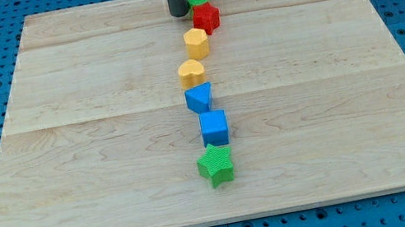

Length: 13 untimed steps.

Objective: Adjust the blocks to make a vertical line

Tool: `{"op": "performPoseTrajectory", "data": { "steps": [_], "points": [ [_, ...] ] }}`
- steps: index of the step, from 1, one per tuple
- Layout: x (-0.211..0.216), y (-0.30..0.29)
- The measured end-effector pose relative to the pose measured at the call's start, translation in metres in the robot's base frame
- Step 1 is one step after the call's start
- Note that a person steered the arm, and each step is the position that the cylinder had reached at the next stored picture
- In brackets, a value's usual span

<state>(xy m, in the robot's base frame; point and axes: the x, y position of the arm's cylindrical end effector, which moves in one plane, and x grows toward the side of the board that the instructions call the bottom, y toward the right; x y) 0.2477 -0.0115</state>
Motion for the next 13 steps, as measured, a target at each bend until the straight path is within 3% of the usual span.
{"op": "performPoseTrajectory", "data": {
  "steps": [2, 13],
  "points": [
    [-0.041, -0.026],
    [-0.045, 0.004]
  ]
}}
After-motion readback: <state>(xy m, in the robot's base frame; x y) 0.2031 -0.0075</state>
